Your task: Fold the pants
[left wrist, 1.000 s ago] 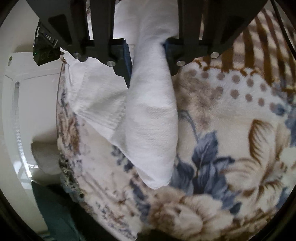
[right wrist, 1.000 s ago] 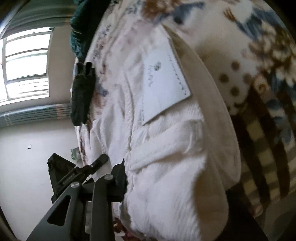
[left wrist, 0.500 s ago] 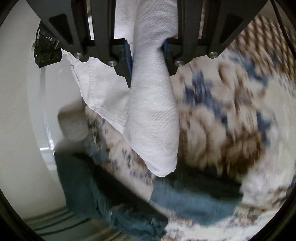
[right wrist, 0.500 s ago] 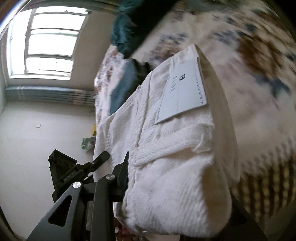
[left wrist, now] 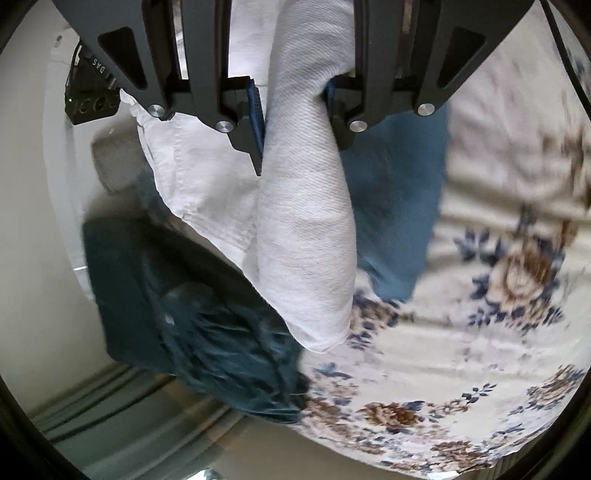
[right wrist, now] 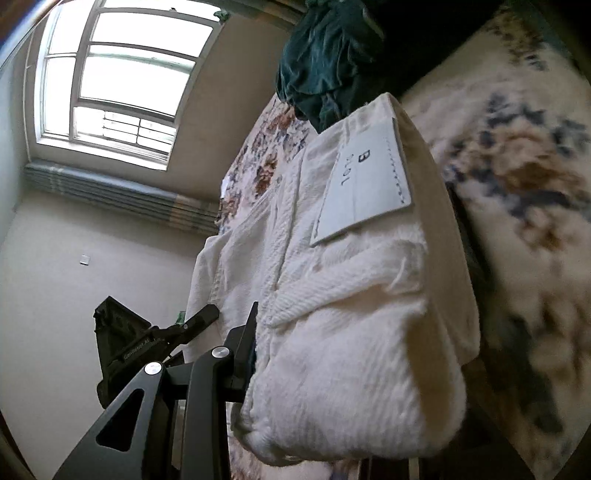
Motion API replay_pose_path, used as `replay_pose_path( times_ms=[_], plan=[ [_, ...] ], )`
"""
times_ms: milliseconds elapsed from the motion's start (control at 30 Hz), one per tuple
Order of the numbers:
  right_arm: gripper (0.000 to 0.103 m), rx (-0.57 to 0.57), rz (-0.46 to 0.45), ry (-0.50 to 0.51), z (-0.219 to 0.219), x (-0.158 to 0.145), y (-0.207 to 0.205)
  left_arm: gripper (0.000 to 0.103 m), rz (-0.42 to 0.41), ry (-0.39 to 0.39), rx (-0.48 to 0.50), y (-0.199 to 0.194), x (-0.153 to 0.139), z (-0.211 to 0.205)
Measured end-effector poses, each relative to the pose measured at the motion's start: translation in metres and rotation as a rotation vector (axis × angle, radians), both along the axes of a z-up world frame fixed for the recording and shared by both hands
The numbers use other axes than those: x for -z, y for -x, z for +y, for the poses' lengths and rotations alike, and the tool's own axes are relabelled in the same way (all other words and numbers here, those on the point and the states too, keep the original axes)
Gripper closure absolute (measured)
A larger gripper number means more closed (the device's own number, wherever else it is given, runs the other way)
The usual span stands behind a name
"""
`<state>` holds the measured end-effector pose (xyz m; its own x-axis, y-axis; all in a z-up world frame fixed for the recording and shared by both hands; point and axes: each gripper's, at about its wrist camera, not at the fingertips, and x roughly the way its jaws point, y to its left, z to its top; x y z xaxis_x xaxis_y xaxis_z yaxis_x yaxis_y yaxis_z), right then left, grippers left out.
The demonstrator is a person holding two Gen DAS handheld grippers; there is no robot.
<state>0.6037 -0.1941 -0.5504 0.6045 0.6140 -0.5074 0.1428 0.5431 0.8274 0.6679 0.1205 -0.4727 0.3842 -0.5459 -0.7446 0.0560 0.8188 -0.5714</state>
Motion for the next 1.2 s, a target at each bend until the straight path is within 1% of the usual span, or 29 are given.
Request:
replay_pose_path(
  times_ms=[67, 100, 133, 167, 200, 233, 267, 300, 333, 367, 400, 433, 467, 533, 567, 600, 700, 733, 800, 900, 967, 1033, 1100, 1167, 1200],
  plan=[
    [0.069, 0.001, 0.024, 0.009, 0.008, 0.027, -0.025, 0.081, 0.027, -0.001, 0.0, -0.025, 0.031, 0.009],
    [0.069, 0.003, 0.035, 0.02, 0.013, 0.041, -0.036, 0.08, 0.056, -0.002, 0.0, -0.038, 0.049, 0.014],
    [0.069, 0.006, 0.045, 0.03, 0.015, 0.049, -0.043, 0.078, 0.092, -0.002, -0.006, -0.047, 0.068, 0.02],
    [0.069, 0.012, 0.063, 0.037, 0.015, 0.056, -0.048, 0.074, 0.113, 0.005, -0.012, -0.052, 0.079, 0.025],
    [0.067, 0.016, 0.08, 0.035, 0.015, 0.06, -0.052, 0.071, 0.132, 0.013, -0.013, -0.054, 0.086, 0.029],
    [0.064, 0.015, 0.095, 0.04, 0.016, 0.06, -0.055, 0.065, 0.138, 0.013, -0.01, -0.054, 0.087, 0.032],
    [0.055, 0.007, 0.111, 0.052, 0.017, 0.058, -0.057, 0.061, 0.135, 0.003, -0.003, -0.051, 0.082, 0.033],
    [0.043, -0.009, 0.135, 0.075, 0.019, 0.052, -0.056, 0.059, 0.134, -0.026, -0.006, -0.046, 0.075, 0.032],
    [0.035, -0.025, 0.153, 0.098, 0.019, 0.048, -0.056, 0.054, 0.13, -0.089, -0.017, -0.039, 0.065, 0.031],
    [0.017, -0.053, 0.182, 0.154, 0.023, 0.04, -0.056, 0.046, 0.123, -0.137, -0.031, -0.037, 0.058, 0.033],
    [0.011, -0.065, 0.192, 0.213, 0.026, 0.032, -0.055, 0.039, 0.106, -0.183, -0.045, -0.029, 0.048, 0.032],
    [0.011, -0.068, 0.198, 0.255, 0.026, 0.026, -0.05, 0.024, 0.086, -0.238, -0.054, -0.019, 0.038, 0.031],
    [0.01, -0.074, 0.208, 0.324, 0.03, 0.015, -0.046, 0.012, 0.055, -0.304, -0.063, -0.008, 0.025, 0.027],
    [0.009, -0.084, 0.22, 0.495, 0.04, -0.009, -0.036, 0.002, 0.018, -0.399, -0.059, 0.011, 0.007, 0.019],
    [0.008, -0.084, 0.221, 0.594, 0.046, -0.022, -0.028, 0.001, 0.016, -0.435, -0.053, 0.019, 0.002, 0.015],
    [0.008, -0.08, 0.231, 0.724, 0.055, -0.037, -0.023, 0.001, 0.019, -0.464, -0.05, 0.026, -0.003, 0.012],
    [0.007, -0.061, 0.222, 0.88, 0.065, -0.068, -0.004, 0.001, 0.021, -0.537, -0.035, 0.053, -0.024, -0.002],
    [0.007, -0.057, 0.222, 0.903, 0.066, -0.076, 0.0, 0.001, 0.013, -0.553, -0.028, 0.057, -0.029, -0.007],
    [0.007, -0.046, 0.215, 0.954, 0.068, -0.099, 0.018, 0.001, -0.019, -0.601, -0.023, 0.075, -0.049, -0.015],
    [0.007, -0.027, 0.197, 0.967, 0.066, -0.137, 0.047, 0.001, -0.055, -0.634, -0.037, 0.096, -0.079, -0.022],
    [0.007, -0.026, 0.183, 0.962, 0.066, -0.162, 0.068, 0.001, -0.078, -0.635, -0.044, 0.109, -0.098, -0.026],
    [0.007, -0.019, 0.171, 0.962, 0.065, -0.188, 0.088, 0.001, -0.106, -0.636, -0.062, 0.131, -0.126, -0.028],
    [0.007, -0.016, 0.141, 0.969, 0.064, -0.218, 0.117, 0.001, -0.128, -0.642, -0.076, 0.149, -0.147, -0.033],
    [0.007, -0.02, 0.119, 0.979, 0.065, -0.24, 0.139, 0.001, -0.157, -0.648, -0.09, 0.171, -0.169, -0.036],
    [0.007, -0.026, 0.101, 0.981, 0.065, -0.256, 0.155, 0.001, -0.172, -0.646, -0.104, 0.186, -0.185, -0.038]
  ],
)
